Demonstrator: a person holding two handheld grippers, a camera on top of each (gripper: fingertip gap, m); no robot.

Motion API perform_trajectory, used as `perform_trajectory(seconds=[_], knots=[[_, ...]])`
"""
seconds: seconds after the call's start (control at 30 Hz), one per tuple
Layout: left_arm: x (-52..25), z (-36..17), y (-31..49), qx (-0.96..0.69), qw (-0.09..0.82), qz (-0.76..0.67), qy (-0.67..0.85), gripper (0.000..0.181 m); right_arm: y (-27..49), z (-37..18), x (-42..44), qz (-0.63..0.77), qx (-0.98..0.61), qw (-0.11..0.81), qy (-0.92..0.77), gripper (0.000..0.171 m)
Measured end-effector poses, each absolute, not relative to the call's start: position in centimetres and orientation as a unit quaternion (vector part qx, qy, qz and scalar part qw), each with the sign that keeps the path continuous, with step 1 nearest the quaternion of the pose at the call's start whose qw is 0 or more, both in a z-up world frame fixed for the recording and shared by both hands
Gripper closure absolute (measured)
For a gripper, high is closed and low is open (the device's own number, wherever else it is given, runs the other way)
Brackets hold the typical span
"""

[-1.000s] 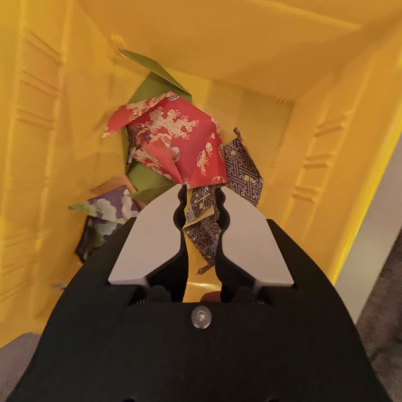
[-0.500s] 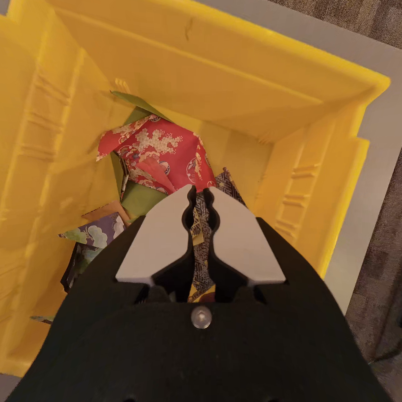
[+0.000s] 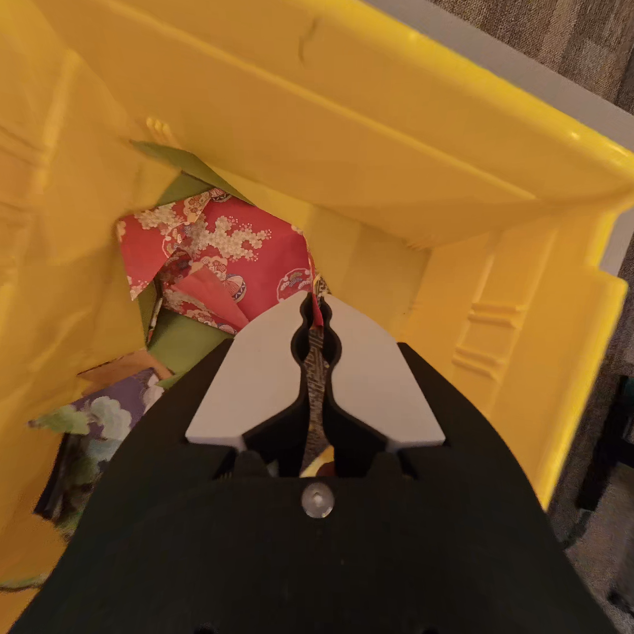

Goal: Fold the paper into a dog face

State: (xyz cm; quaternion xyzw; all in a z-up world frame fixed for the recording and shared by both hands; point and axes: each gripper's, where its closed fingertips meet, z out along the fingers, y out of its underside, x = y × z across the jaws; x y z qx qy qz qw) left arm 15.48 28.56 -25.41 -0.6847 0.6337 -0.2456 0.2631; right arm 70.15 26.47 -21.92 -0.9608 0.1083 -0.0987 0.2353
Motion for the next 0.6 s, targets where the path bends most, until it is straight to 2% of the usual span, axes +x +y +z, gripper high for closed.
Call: perform_trajectory(seconds=[0.03, 0.37, 0.47, 0.57, 0.6], knots=[[15.5, -25.4, 28.6, -0.685, 0.263, -0.246, 0.634, 0.088, 26.2, -21.2, 70.2, -0.102, -0.959, 0.239, 0.113, 0.170], [15.5, -25.4, 28.6, -0.685, 0.263, -0.246, 0.633, 0.088, 23.8, -13.3, 69.6, -0.120, -0.939, 0.294, 0.128, 0.171], [15.5, -25.4, 28.6, -0.685, 0.263, -0.246, 0.633, 0.088, 23.4, -12.6, 70.0, -0.129, -0.938, 0.297, 0.126, 0.171], [15.5, -25.4, 28.6, -0.685, 0.263, -0.246, 0.633, 0.088, 23.4, -10.4, 70.2, -0.116, -0.917, 0.352, 0.149, 0.171], [15.5, -25.4, 28.6, -0.685, 0.263, -0.246, 0.633, 0.088, 23.0, -10.5, 70.3, -0.121, -0.922, 0.336, 0.147, 0.171]])
